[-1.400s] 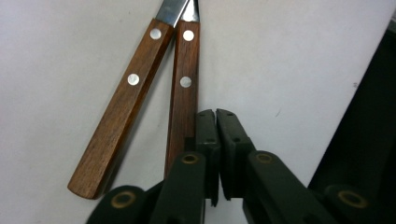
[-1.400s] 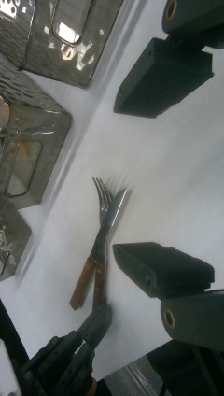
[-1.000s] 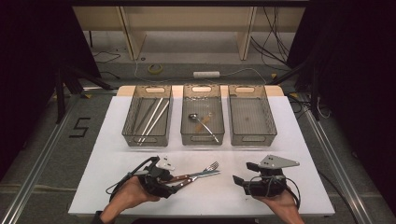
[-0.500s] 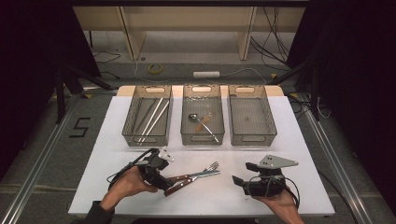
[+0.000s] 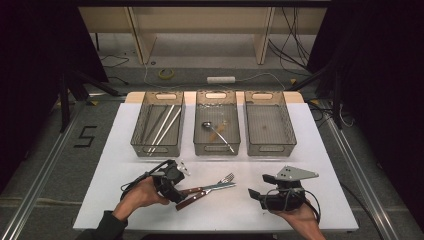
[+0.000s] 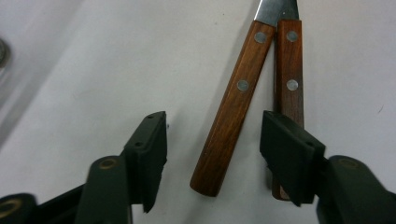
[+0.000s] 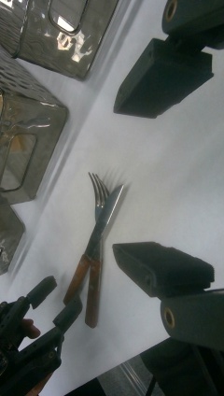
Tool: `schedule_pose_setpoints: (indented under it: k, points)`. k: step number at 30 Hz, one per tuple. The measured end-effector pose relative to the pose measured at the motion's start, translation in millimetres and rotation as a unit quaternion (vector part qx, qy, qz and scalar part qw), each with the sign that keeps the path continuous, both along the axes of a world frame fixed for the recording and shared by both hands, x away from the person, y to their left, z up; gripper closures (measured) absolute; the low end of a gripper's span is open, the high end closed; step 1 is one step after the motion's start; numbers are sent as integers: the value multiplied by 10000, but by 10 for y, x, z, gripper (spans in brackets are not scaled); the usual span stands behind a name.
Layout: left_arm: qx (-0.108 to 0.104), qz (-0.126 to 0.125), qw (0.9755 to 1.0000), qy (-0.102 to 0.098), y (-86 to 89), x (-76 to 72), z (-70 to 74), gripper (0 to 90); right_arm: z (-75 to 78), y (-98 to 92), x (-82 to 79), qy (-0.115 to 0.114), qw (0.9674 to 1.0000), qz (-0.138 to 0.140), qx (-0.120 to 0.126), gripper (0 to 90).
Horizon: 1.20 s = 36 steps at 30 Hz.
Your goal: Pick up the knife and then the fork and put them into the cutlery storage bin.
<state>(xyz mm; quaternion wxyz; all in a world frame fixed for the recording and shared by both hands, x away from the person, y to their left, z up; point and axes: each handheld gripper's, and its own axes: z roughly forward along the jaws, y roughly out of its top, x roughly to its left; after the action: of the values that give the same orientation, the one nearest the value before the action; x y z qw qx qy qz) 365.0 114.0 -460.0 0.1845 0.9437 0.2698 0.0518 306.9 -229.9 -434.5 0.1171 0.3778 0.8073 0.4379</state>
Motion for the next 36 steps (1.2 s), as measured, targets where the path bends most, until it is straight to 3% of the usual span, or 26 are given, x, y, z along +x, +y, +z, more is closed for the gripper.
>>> schedule_pose_setpoints:
  k: [6, 17, 27, 36]
  points:
    - [73, -116, 9999, 45, -31, 16, -27, 526, 0, 3, 0, -2, 10000, 13, 6, 281]
    - [155, -304, 9993, 120, -82, 9, -40, 643, 2, 3, -1, -4, 10000, 21, 2, 281]
    - [254, -396, 9988, 140, -113, 16, -39, 676, 1, 8, -2, -13, 10000, 27, -10, 283]
    - [296, -694, 9971, 99, -121, 11, -34, 714, 3, 13, -5, -12, 10000, 31, -17, 286]
